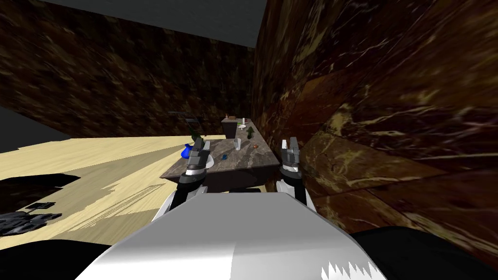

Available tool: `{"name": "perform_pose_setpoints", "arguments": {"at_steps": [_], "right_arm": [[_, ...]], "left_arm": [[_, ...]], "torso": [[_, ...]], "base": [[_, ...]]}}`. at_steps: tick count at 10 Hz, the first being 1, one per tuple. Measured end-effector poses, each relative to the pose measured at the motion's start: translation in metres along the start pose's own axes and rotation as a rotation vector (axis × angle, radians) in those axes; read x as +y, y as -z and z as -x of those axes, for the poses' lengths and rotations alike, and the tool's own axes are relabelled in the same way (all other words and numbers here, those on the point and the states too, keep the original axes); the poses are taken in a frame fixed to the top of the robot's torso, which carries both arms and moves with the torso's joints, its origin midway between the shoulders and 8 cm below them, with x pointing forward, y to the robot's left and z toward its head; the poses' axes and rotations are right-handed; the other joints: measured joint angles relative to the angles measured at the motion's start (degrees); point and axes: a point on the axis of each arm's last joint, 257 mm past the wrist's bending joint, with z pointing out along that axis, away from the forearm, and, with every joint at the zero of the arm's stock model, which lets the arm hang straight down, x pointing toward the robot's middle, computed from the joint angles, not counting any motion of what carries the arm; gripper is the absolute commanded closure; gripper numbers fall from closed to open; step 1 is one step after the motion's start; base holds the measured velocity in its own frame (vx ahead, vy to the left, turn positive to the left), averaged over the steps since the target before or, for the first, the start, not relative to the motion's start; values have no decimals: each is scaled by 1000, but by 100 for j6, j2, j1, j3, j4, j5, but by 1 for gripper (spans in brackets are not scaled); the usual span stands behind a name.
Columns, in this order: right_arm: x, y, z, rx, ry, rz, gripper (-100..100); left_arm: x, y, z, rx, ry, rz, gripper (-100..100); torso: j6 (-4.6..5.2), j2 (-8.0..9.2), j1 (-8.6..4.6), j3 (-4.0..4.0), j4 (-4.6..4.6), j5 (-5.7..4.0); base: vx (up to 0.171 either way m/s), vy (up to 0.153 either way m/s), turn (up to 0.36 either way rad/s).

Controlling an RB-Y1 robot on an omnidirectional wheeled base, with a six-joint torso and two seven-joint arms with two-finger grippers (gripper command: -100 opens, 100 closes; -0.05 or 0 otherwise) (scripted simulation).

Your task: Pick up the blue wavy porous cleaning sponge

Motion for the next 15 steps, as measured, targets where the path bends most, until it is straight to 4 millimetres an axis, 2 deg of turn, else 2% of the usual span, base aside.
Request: {"name": "perform_pose_setpoints", "arguments": {"at_steps": [4, 8, 9, 12, 14, 15], "right_arm": [[0, 0, 0, 0, 0, 0, 0], [0, 0, 0, 0, 0, 0, 0], [0, 0, 0, 0, 0, 0, 0], [0, 0, 0, 0, 0, 0, 0], [0, 0, 0, 0, 0, 0, 0], [0, 0, 0, 0, 0, 0, 0]], "left_arm": [[29, 19, -9, 84, -83, 124, -100], [59, 38, -6, 141, -159, 267, -100], [70, 52, -5, 155, -181, 317, -100], [92, 66, 0, 183, -225, 407, -100], [107, 82, 5, 201, -257, 485, -100], [117, 98, 5, 212, -276, 538, -100]], "torso": [[0, 6, 6, 3, 1, 1], [-3, -1, 4, 0, 1, 1], [-1, 2, 4, 1, 1, 1], [-3, -7, 3, -3, -1, 1], [-3, -7, 4, -3, 0, 1], [-3, -6, 5, -3, -1, 2]], "base": [[-37, 17, -177], [-44, 17, -235], [-30, 13, -173], [-34, 11, -225], [-31, 13, -216], [-31, 11, -239]]}}
